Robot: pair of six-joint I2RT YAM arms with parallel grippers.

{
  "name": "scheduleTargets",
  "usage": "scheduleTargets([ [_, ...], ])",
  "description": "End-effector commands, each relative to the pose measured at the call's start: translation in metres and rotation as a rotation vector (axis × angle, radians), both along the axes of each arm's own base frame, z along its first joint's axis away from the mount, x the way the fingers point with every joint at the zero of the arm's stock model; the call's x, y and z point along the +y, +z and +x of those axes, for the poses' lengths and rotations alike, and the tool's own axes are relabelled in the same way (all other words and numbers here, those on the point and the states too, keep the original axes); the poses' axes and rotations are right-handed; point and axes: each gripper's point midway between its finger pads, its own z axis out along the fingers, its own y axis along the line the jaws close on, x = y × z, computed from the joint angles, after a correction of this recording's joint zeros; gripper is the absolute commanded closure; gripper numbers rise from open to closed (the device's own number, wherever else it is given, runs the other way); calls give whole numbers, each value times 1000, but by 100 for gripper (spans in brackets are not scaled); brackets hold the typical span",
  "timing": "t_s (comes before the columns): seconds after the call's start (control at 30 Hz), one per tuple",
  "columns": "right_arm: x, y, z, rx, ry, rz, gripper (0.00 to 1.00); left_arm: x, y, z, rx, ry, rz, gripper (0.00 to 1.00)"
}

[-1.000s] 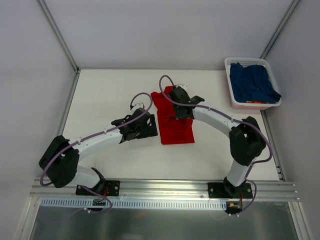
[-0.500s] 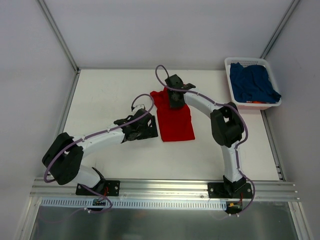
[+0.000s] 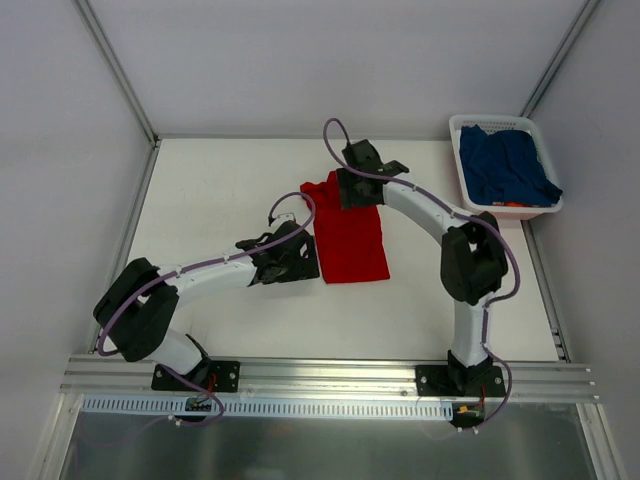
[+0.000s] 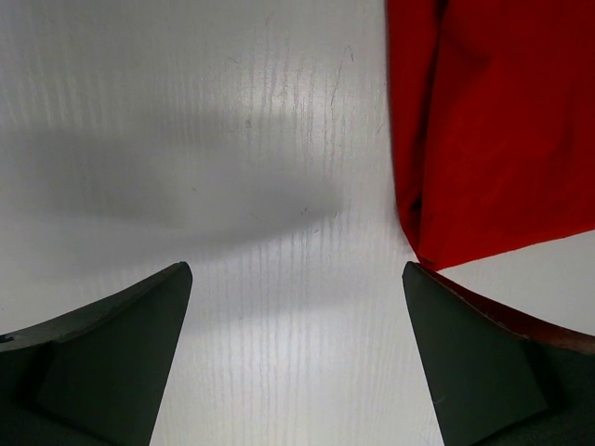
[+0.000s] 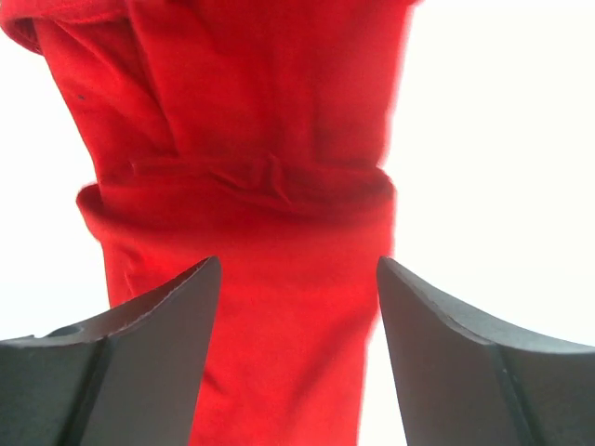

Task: Fold and stack the t-shirts
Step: Grab one side of the 2/3 rectangular tshirt with both arms

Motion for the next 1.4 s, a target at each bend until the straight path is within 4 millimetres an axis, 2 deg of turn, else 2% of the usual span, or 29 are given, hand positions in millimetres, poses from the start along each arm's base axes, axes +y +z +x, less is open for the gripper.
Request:
scheduleTargets([
  [0.0, -36, 53, -16, -85, -62, -6, 28, -16, 3, 4, -11, -13, -48, 1],
  [0.03, -42, 53, -21, -82, -74, -10, 28, -19, 4, 5, -13, -19, -56, 1],
  [0.07, -48, 62, -27, -98, -103, 12, 28, -21, 3, 4, -11, -24, -62, 1],
  [0.1, -53, 59, -33, -88, -127, 20, 28, -23, 2, 5, -9, -29, -66, 1],
  [0.13, -60, 44, -47, -52, -133, 5, 28, -27, 3, 5, -11, -38, -84, 1],
  [0.2, -66, 44, -62, -45, -158, 36, 29, -32, 0, 5, -4, -46, -89, 1],
  [0.23, -72, 25, -77, -5, -162, 25, 29, -35, 1, 5, -5, -54, -100, 1],
  [0.3, -76, 23, -88, -13, -180, 58, 29, -38, -4, 3, 4, -62, -105, 1],
  [0.33, -81, 6, -102, 25, -191, 57, 29, -42, -3, 5, -1, -66, -115, 1],
  [0.4, -81, 3, -112, 23, -196, 77, 29, -46, -8, 3, 12, -73, -120, 1],
  [0.53, -81, -21, -137, 71, -200, 91, 30, -56, -12, 3, 12, -82, -128, 1],
  [0.83, -71, -42, -158, 102, -182, 110, 30, -70, 0, 13, -35, -91, -162, 1],
  [1.1, -67, -63, -168, 134, -182, 132, 33, -79, -19, 17, -19, -90, -168, 1],
  [1.37, -65, -78, -171, 150, -181, 140, 35, -84, -37, 13, 19, -92, -172, 7],
])
